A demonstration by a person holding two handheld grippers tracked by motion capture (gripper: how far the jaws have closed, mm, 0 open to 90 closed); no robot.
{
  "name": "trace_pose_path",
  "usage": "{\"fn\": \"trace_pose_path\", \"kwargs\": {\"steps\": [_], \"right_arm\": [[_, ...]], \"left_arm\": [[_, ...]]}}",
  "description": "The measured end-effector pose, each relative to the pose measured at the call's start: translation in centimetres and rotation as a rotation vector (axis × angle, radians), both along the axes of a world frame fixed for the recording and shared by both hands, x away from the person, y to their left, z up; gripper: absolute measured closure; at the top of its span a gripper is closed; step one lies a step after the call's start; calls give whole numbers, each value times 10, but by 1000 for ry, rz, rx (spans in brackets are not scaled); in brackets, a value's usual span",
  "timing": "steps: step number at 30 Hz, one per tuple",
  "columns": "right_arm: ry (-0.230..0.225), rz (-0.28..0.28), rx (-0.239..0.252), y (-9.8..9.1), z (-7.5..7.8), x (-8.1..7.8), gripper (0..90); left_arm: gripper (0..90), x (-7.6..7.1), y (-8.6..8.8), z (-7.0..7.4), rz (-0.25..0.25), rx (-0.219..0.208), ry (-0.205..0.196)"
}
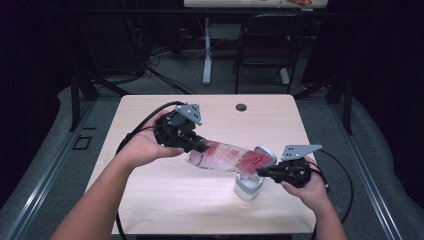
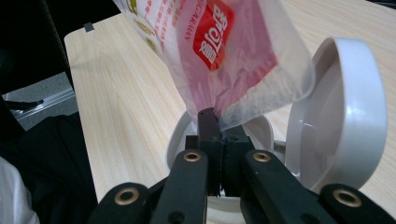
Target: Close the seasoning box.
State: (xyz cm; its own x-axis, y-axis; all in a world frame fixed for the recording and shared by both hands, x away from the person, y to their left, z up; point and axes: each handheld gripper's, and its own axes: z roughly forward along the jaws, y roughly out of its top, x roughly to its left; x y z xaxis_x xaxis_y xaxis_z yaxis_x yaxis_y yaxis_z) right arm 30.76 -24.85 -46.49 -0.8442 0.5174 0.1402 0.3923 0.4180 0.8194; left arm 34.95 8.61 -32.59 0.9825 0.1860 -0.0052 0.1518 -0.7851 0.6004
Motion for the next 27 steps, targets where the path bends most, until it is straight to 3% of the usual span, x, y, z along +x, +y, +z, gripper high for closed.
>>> {"fn": "trace_pose_path", "kwargs": {"steps": [19,27], "right_arm": [[-30,-10,40,4,3,-2,893],[-40,-9,65,8,2,-1,848]], "left_arm": [[800,2,23,-18,41,-42,31],[799,2,30,-24,57,-59,38]]}}
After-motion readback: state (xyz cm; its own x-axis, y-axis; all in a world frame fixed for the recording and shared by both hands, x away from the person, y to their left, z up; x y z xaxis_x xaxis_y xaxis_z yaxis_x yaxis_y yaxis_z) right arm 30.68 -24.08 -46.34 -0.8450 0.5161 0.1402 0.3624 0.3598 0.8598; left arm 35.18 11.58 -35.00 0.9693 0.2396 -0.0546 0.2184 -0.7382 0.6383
